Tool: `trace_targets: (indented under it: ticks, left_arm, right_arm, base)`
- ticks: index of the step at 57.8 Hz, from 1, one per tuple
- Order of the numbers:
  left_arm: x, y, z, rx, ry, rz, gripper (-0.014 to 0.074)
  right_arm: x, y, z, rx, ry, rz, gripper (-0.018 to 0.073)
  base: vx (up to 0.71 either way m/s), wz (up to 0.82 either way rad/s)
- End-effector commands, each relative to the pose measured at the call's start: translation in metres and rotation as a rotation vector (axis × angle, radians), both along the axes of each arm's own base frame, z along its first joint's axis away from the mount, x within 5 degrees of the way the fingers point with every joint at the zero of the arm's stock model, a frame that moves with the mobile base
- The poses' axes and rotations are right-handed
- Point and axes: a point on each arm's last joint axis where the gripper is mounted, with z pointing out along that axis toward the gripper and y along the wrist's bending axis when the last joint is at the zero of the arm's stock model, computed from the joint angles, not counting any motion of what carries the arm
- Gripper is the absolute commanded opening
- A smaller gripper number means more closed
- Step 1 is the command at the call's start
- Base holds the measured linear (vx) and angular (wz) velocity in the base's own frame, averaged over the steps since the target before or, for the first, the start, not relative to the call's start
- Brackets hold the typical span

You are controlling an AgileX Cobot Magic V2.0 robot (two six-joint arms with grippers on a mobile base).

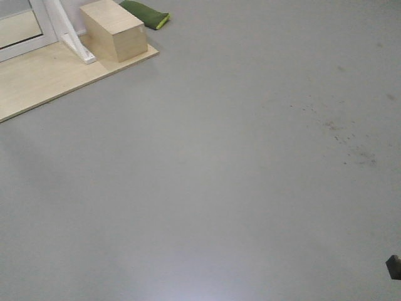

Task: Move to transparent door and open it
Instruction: 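Drive the base across the grey floor toward the glass sliding door, then drive closer and align the base facing the door's silver handle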

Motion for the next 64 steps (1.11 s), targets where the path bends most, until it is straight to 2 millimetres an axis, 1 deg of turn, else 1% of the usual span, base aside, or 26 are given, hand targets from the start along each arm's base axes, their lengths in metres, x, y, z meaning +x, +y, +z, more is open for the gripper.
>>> trace_targets:
  ticks: [1,45,64]
  left_arm:
    - [-0.0004,-0.0004,0.0027,-0.008,-0.080,-0.006,-0.0006]
    - [-0.0004,-0.0004,0.0027,-0.008,-0.080,-0.006,-0.0006]
    - [-0.0004,-0.0004,0.0027,-0.008,-0.080,-0.006,-0.0006]
  right_arm:
    - [-0.0006,0.0003,0.0067,-0.014,-0.094,0.004,-0.0009]
    - [-0.0006,0.0003,0.0067,-0.014,-0.094,0.004,-0.0009]
    - [-0.0006,0.0003,0.0067,-0.014,-0.094,0.004,-0.0009]
  base:
    - [0.61,0.50]
    - [0.60,0.36]
    - [0.61,0.44]
